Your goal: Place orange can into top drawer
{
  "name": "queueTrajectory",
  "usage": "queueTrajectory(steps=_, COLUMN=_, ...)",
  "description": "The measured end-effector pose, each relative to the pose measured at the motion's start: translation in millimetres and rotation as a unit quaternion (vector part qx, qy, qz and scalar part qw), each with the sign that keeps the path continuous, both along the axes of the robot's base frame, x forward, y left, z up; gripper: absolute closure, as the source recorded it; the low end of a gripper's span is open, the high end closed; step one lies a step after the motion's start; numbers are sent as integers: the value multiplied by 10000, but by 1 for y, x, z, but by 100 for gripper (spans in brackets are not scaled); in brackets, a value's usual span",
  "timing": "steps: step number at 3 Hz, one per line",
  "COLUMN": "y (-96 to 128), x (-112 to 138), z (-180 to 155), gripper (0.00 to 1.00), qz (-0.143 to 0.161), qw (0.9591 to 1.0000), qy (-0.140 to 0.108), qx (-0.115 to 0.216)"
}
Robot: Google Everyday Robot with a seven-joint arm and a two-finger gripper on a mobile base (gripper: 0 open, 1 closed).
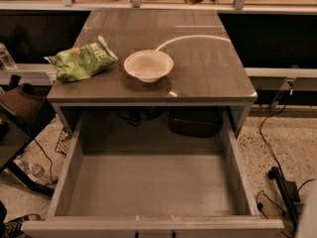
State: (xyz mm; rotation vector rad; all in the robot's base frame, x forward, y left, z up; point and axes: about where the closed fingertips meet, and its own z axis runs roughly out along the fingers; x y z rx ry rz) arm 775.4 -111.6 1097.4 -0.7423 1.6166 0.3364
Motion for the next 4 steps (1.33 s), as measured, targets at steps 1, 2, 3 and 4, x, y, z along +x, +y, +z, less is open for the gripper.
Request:
queueTrajectory(steps=1, y=-30, x=-53, z=-6, gripper=100, qz=-106, qw=9998, qy=-79, qx=128)
queueTrajectory(steps=2, y=-49, x=-106, z=-39, gripper=100, qz=-130, qw=9998, qy=71, qx=132)
queueTrajectory(steps=3, y=-74, x=-177, z=-103, gripper=100, qz=66, qw=9994, qy=351, qx=36)
queueTrajectory(steps=4, y=-104, x=-227, z=-132, gripper=100, qz=23, qw=9991, qy=426, qx=31)
